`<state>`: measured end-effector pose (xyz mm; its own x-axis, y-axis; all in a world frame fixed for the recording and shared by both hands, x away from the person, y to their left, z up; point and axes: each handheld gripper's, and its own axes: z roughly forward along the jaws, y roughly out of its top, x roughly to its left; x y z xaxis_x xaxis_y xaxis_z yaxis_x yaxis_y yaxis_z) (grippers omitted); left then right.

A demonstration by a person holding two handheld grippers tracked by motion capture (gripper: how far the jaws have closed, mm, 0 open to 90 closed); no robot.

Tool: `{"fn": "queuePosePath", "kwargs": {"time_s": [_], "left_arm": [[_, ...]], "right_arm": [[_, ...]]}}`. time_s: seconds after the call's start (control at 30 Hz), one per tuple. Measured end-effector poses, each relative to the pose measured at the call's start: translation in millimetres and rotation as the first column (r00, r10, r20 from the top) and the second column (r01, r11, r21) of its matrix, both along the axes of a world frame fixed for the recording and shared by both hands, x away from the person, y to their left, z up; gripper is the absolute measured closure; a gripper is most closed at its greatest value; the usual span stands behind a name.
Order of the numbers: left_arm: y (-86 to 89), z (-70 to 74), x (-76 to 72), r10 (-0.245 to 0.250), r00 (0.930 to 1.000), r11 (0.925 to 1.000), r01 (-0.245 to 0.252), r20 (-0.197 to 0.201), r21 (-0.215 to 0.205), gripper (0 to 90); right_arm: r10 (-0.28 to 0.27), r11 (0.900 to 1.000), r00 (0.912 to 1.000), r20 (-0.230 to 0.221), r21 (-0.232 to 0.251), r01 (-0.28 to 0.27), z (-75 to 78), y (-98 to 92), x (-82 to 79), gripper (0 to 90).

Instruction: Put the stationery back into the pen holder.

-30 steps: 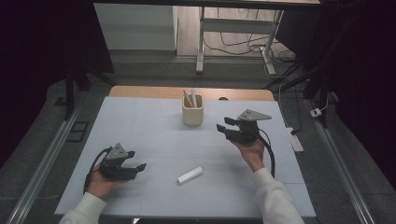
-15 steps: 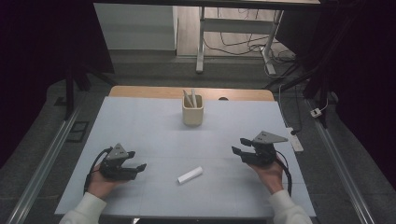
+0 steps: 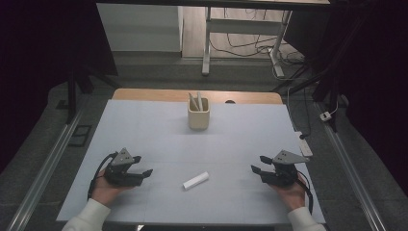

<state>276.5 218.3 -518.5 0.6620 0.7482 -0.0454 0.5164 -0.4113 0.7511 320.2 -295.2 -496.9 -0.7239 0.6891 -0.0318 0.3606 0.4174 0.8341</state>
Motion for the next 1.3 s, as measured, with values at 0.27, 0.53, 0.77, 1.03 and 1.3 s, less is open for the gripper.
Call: {"fn": "queuePosePath", "kwargs": {"time_s": [0.27, 0.53, 0.77, 1.03, 1.3], "left_arm": [[-8.9, -0.1, 0.3, -0.027, 0.9996, 0.9995, 0.027, 0.003, 0.018, 29.0], [-27.5, 12.0, 8.0, -0.066, 0.9977, 0.9978, 0.066, 0.016, 0.007, 28.9], [-52.7, 21.7, 18.0, -0.122, 0.9926, 0.9926, 0.122, 0.001, -0.008, 28.5], [-82.6, 26.7, 24.4, -0.201, 0.9788, 0.9795, 0.201, -0.039, 0.006, 27.8], [-113.4, 28.1, 30.8, -0.260, 0.9630, 0.9641, 0.263, -0.072, 0.037, 27.2]], "right_arm": [[0.003, 1.000, 1.0000, 0.004, 0.000, -0.003, -3.4, -4.2, 1.1, 44.4], [0.001, 1.000, 1.0000, 0.003, 0.006, -0.001, -3.9, -5.5, 1.3, 44.3], [0.000, 1.000, 1.0000, -0.002, 0.005, 0.000, -5.0, -5.7, 1.4, 44.2], [-0.004, 1.000, 1.0000, -0.008, -0.003, 0.004, -6.0, -6.1, 1.6, 44.0], [-0.006, 1.000, 1.0000, -0.007, -0.006, 0.006, -7.0, -5.1, 1.3, 43.9]]}}
